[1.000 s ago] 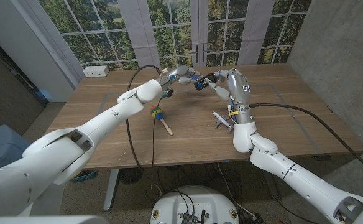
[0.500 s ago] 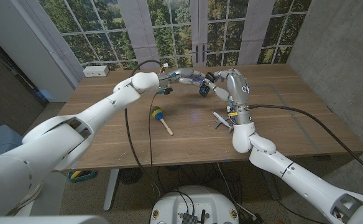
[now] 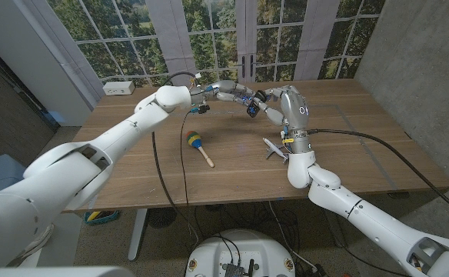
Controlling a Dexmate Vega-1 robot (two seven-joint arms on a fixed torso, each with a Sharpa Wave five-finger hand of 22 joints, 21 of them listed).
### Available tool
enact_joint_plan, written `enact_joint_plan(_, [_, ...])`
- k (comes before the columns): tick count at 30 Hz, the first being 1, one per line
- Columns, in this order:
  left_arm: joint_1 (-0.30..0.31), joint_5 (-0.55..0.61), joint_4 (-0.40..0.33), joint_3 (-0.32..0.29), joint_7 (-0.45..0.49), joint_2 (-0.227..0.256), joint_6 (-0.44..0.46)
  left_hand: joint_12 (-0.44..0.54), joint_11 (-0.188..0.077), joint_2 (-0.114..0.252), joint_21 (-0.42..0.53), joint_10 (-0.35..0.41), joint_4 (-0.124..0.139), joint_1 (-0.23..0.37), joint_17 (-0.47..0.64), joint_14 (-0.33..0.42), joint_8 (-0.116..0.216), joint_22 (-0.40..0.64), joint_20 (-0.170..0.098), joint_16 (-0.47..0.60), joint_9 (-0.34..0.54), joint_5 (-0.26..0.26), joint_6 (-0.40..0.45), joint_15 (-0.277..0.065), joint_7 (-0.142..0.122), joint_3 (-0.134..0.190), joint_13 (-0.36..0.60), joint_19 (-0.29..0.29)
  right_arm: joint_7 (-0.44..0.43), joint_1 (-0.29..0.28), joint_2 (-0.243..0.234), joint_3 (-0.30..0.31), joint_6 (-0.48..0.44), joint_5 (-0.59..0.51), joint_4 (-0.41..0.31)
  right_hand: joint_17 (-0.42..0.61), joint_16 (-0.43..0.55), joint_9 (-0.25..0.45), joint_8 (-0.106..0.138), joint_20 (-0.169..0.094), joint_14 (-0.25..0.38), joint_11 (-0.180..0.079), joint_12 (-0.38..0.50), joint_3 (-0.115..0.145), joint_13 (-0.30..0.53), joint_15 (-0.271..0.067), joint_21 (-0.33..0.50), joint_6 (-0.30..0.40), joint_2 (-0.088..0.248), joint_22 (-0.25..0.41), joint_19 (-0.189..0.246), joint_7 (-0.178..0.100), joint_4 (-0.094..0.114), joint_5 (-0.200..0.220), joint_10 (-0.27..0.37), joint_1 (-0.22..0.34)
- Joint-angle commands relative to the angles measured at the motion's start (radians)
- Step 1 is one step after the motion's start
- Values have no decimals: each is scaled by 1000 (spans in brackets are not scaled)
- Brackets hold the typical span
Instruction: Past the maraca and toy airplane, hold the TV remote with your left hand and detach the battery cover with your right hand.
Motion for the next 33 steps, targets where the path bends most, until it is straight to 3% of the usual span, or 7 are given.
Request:
enact_joint_plan(1, [-41,10,-61,24,-117,46,71,-5,3,-42,-20,-67,-14,-40,-2,-40,-7,4,18,-8,4,-10,-92,-55,-7,-22,1,-18,-31,11,2,-2,16,7,14,1,-4,1,1,-125,6,-1,-5,-1,3,-133,12,44,16,2,0,-41,-1,3,7,30])
enact_joint_plan(7, [-29,126,-197,35,-51,104,130,0,-29,-67,-32,-116,-49,0,-12,-75,8,3,19,-10,4,-44,-130,-72,-51,-30,-1,8,-57,16,5,1,38,12,23,1,-11,3,1,-128,6,-1,-8,-4,6,-133,17,39,16,1,-5,-43,-3,3,7,31])
enact_joint_plan(9, [-20,155,-220,34,-23,112,129,8,-47,-75,-36,-115,-55,33,-16,-78,16,2,8,-7,3,-69,-134,-85,-89,-29,-2,29,-63,17,6,1,53,18,27,2,-13,4,2,-128,7,-1,-9,-5,8,-133,21,40,16,0,-5,-42,-3,3,7,31])
enact_joint_plan(13, [-8,160,-221,28,0,107,112,17,-54,-80,-43,-96,-52,82,-19,-62,29,1,-8,4,3,-114,-115,-112,-120,-30,-4,64,-80,24,12,-3,86,23,38,2,-16,3,1,-127,9,-1,-11,-6,8,-133,24,39,17,0,-6,-38,-3,3,8,31])
enact_joint_plan(23, [-17,69,-113,21,-54,47,35,44,-56,4,-73,46,-22,97,-12,17,63,4,-15,39,3,-222,44,-130,-121,-51,-2,118,-89,42,47,2,170,-7,75,2,-22,1,2,-128,13,-1,-15,-9,9,-133,34,41,18,-2,-6,-40,-4,4,13,30])
enact_joint_plan(30, [-34,-16,-26,18,-131,1,3,48,-54,-9,-91,111,-9,20,-9,70,61,5,-19,57,1,-230,110,-139,-118,-103,-3,139,-89,53,84,17,213,-23,118,3,-27,-2,2,-126,18,-1,-20,-12,9,-132,43,44,20,-4,-5,-40,-4,4,17,30])
enact_joint_plan(33, [-30,-42,-8,8,-134,-10,-7,74,-55,79,-100,235,-6,10,-9,144,83,7,-10,74,0,-219,234,-153,-92,-68,0,161,-89,52,91,24,218,-28,124,3,-30,-2,1,-128,20,-1,-20,-14,13,-132,46,43,20,-4,-8,-41,-4,4,19,30])
